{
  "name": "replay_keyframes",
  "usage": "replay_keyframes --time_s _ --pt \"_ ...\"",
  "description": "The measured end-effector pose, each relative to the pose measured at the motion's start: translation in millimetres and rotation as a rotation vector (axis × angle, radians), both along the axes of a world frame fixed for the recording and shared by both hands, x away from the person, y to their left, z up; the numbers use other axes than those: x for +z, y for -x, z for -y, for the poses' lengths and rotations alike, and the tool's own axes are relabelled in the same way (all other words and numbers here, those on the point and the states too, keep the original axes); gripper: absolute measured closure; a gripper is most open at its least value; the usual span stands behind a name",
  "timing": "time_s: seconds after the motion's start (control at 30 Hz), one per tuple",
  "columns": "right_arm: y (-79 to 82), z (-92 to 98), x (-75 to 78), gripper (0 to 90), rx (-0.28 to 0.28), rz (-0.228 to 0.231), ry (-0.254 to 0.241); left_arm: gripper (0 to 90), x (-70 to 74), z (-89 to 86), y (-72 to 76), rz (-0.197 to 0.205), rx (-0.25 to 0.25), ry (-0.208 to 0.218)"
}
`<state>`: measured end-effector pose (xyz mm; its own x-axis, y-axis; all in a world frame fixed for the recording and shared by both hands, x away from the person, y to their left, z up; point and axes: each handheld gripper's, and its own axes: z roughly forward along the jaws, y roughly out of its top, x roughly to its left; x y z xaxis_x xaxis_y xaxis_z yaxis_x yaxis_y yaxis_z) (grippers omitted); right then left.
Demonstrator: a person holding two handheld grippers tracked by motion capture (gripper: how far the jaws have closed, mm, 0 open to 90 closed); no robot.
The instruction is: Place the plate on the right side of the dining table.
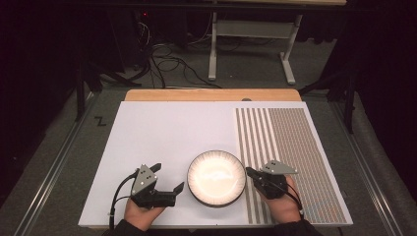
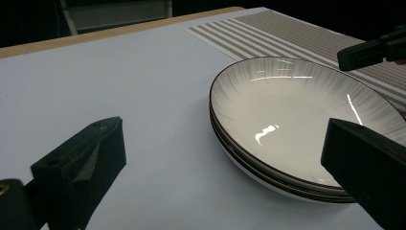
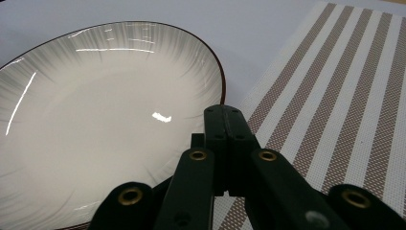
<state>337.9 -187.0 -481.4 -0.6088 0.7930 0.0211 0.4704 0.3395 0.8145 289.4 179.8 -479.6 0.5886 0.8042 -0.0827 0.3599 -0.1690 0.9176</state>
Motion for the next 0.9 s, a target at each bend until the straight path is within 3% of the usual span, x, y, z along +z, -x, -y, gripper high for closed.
replay_keyframes --time_s 0.9 --pt "1.1 -3.2 -1.6 90.0 0.007 -0.006 0.005 2.8 -1.3 1.4 -1.1 -0.015 -0.01 -0.013"
